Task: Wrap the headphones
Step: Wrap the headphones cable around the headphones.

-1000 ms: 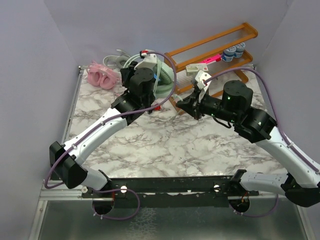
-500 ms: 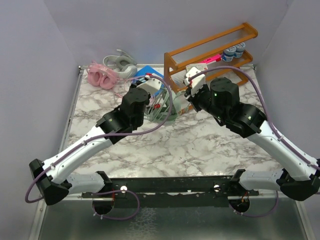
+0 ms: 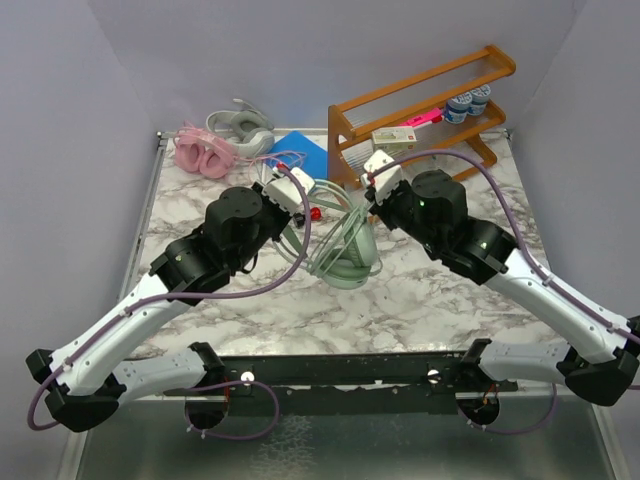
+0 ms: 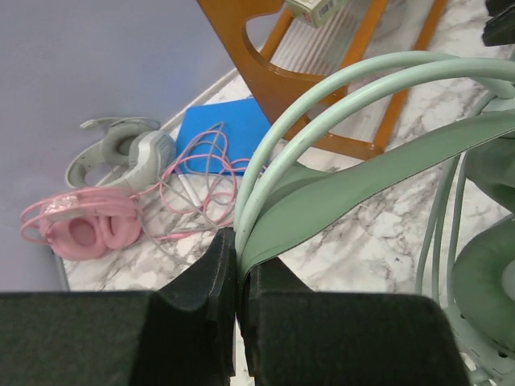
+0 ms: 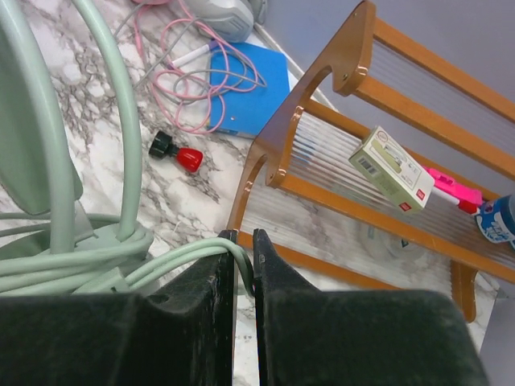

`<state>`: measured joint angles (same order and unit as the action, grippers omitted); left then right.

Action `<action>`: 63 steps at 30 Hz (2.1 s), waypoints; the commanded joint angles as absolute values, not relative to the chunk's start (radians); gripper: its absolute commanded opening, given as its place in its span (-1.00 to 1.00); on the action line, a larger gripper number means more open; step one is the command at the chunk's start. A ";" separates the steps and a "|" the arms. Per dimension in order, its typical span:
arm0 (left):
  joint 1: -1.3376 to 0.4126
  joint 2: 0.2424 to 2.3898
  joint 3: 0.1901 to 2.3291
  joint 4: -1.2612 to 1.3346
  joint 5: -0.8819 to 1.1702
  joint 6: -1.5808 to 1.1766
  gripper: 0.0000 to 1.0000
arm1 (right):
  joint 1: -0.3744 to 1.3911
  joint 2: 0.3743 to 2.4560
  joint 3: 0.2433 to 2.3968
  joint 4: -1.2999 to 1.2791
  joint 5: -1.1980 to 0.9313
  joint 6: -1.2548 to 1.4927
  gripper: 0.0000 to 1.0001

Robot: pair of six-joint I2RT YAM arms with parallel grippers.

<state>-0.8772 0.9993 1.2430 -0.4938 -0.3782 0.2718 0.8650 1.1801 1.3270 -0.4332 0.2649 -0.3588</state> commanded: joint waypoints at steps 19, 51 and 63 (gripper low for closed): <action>-0.889 0.943 1.346 -0.525 -0.187 0.080 -1.00 | 0.859 0.935 1.025 -0.063 0.125 -0.334 -0.69; -0.888 0.917 1.318 -0.505 -0.174 0.039 -1.00 | 0.841 0.872 0.811 0.076 -0.024 -0.139 -0.26; -0.865 0.951 1.229 -0.523 -0.148 0.040 -1.00 | 0.842 0.998 1.119 -0.463 0.058 -0.107 0.21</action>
